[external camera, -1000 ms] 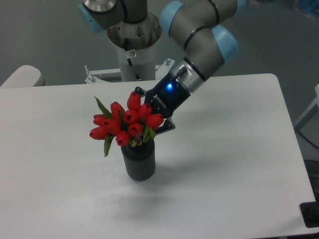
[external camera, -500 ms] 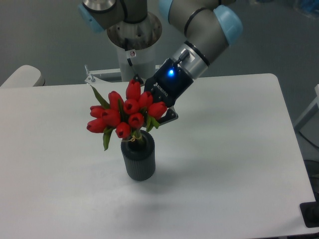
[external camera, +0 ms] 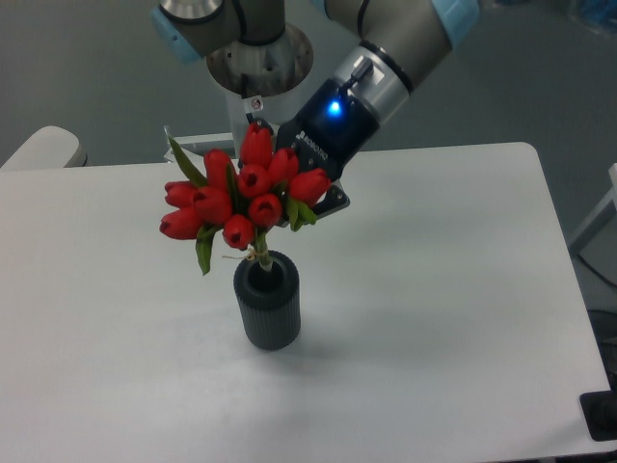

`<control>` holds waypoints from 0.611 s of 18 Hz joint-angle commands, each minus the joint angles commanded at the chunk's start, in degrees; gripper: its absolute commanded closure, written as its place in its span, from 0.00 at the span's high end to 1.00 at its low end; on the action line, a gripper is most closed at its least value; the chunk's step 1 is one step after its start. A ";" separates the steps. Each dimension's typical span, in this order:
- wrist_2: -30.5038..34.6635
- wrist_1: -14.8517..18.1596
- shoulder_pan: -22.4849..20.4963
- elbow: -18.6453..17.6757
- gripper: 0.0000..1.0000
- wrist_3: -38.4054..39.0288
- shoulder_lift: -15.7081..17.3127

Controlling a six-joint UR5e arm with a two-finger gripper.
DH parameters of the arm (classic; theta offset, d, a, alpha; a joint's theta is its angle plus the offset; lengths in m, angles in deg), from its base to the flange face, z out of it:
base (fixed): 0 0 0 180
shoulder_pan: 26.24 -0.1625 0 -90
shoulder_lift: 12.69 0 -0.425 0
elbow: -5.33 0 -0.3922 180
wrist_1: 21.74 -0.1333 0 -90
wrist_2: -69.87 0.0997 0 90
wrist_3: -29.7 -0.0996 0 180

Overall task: Pick up the flowers from the vase
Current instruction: 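Lift the gripped tulips straight up out of the grey vase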

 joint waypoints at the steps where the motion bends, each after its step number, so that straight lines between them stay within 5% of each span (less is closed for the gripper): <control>1: -0.52 0.00 0.00 0.26 0.41 0.26 0.00; 11: -0.88 -0.53 -5.26 2.55 0.41 1.23 -1.05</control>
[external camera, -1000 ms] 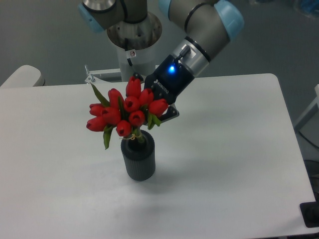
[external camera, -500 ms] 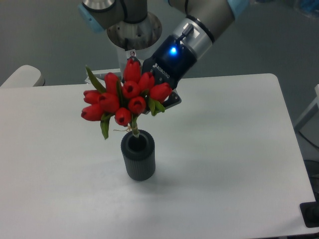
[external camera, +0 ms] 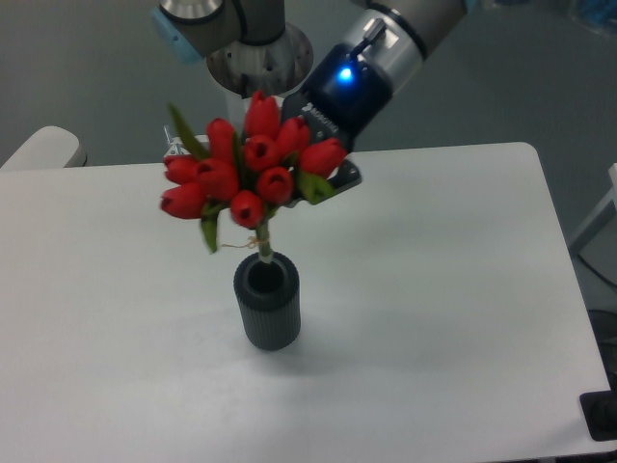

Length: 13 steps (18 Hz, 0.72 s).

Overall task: Pick up the flowers from the vase
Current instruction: 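Lift the gripped tulips straight up out of the grey vase, then carry the tulip bouquet away from the vase and hold it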

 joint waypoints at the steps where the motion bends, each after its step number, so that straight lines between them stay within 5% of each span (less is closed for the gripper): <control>1: 0.00 -0.09 -1.14 0.18 0.41 0.00 -0.88; 6: 3.24 -2.80 -3.96 1.76 0.41 -0.53 -5.62; 13: 8.79 -3.78 -5.72 9.22 0.41 -0.62 -13.88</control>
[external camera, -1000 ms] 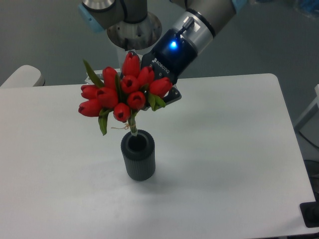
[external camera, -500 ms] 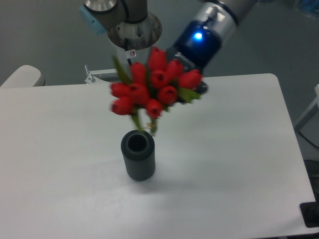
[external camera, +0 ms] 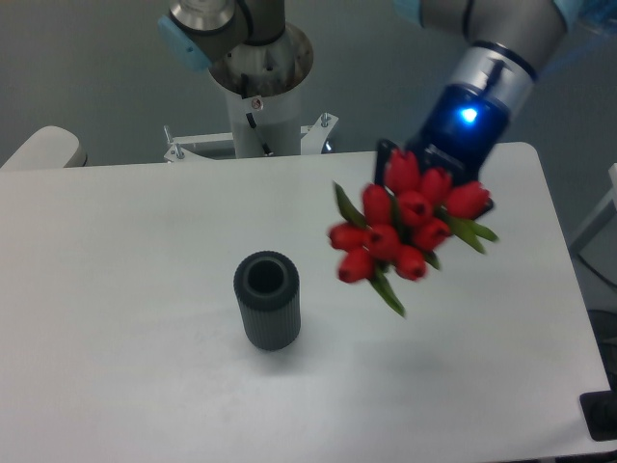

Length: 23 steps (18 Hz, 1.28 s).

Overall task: Pick up the flowers from the vase
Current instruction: 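Carry the tulip bouquet away from the vase and hold it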

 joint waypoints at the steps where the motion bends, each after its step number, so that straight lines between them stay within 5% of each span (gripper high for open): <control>1: 0.00 -0.44 0.00 0.79 0.41 0.00 -1.23; 23: 0.00 -3.17 -0.09 1.42 0.41 -1.32 -3.00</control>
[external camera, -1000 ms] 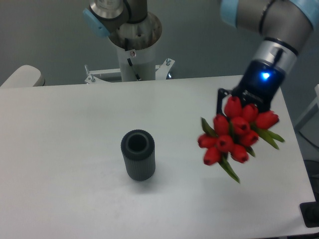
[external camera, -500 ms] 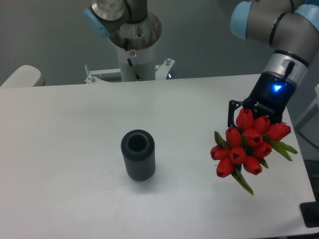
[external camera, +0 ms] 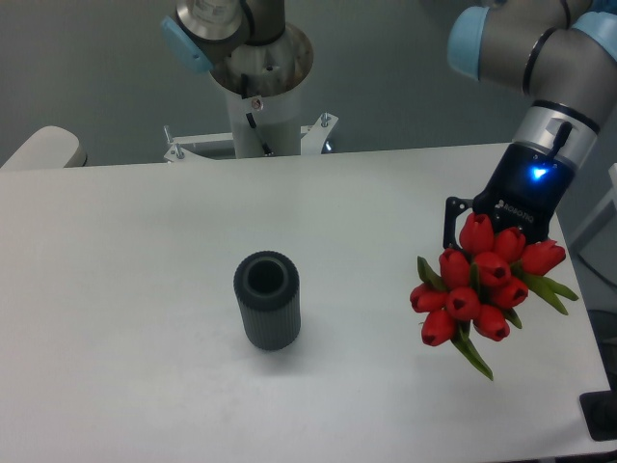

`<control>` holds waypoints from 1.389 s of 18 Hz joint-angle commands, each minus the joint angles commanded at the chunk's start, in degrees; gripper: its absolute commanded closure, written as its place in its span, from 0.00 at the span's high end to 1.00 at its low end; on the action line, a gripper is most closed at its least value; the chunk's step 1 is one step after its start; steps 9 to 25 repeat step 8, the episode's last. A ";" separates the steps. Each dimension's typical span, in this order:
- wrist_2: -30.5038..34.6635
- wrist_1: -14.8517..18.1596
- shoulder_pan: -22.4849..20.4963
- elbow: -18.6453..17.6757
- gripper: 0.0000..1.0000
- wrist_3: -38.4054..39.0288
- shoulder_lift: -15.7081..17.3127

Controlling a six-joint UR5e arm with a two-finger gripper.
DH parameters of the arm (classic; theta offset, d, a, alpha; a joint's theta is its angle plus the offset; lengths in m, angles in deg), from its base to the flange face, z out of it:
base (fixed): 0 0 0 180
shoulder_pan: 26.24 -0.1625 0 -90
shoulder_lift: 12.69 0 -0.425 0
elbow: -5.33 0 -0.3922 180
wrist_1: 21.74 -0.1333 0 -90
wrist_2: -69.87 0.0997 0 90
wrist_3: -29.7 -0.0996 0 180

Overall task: Pick up the flowers from the vase
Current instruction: 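Carry the tulip bouquet away from the vase and hold it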

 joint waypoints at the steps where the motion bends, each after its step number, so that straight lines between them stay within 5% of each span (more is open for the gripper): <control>1: 0.00 0.00 0.09 0.00 0.41 0.00 0.09; 25: 0.09 0.00 0.35 0.09 0.41 0.00 0.53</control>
